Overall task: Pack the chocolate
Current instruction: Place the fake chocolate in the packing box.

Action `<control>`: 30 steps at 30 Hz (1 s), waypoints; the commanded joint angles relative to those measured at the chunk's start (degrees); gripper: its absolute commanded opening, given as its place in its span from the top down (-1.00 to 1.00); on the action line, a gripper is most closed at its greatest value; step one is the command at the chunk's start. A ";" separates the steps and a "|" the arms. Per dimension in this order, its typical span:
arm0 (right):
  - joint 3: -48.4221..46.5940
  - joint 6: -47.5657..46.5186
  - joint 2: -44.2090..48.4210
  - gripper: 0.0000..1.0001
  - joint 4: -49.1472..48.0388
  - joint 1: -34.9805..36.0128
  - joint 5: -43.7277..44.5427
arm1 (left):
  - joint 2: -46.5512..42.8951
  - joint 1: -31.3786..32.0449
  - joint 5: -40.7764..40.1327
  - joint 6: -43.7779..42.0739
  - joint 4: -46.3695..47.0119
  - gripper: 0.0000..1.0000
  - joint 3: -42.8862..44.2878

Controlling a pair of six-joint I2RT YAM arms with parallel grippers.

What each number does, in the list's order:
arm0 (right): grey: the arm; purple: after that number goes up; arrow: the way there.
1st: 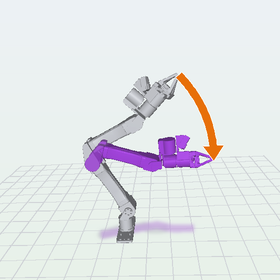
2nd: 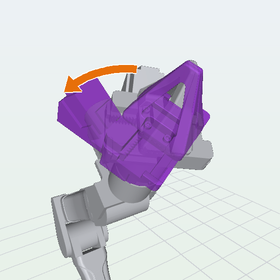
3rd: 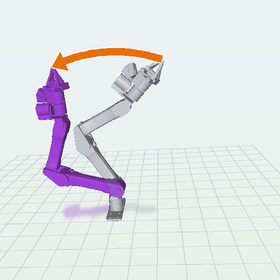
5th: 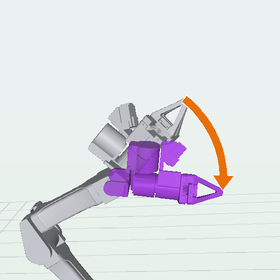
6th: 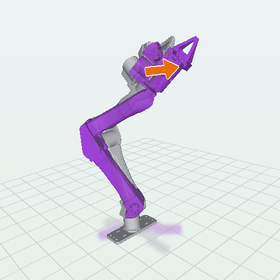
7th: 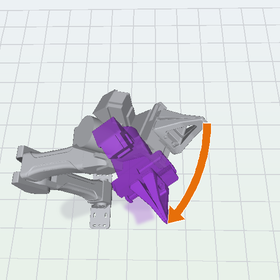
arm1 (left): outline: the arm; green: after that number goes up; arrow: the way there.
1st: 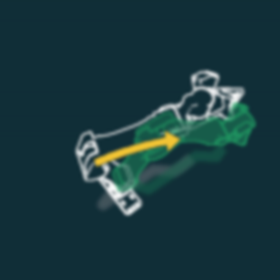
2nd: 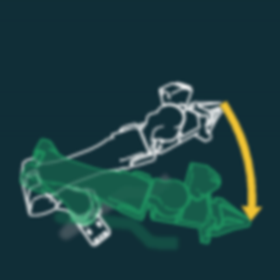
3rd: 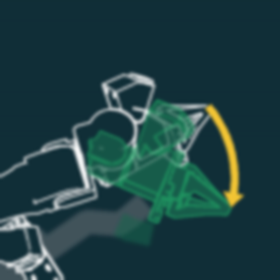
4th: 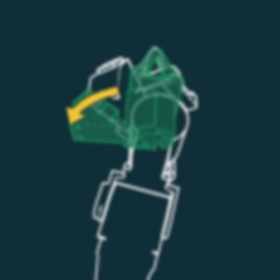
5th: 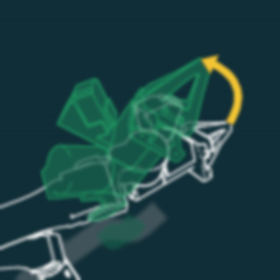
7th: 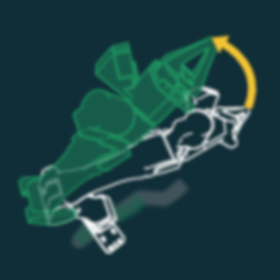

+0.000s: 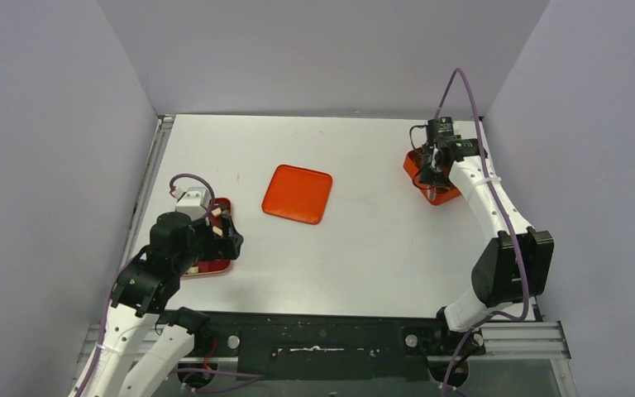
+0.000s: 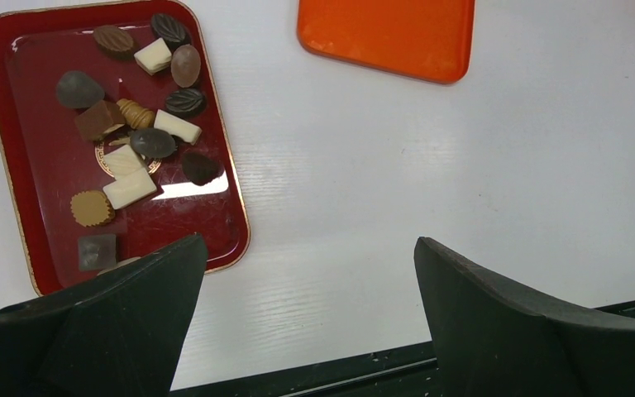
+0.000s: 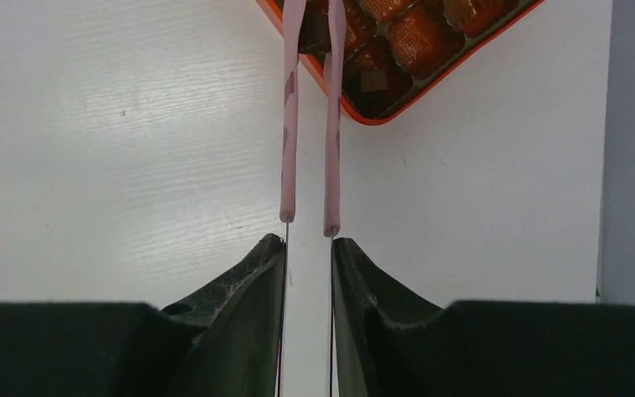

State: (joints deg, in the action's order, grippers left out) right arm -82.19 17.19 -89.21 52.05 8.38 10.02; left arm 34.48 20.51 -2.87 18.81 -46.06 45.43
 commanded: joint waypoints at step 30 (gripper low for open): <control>-4.12 0.03 0.01 0.30 -0.50 -5.61 -2.18 | -1.92 -0.27 -0.91 -1.02 3.14 -0.94 0.36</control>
State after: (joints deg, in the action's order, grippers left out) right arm -82.08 17.65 -92.97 50.74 1.98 5.63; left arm 33.01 20.51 -3.16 18.57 -46.02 45.25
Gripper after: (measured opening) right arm 0.355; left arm 0.972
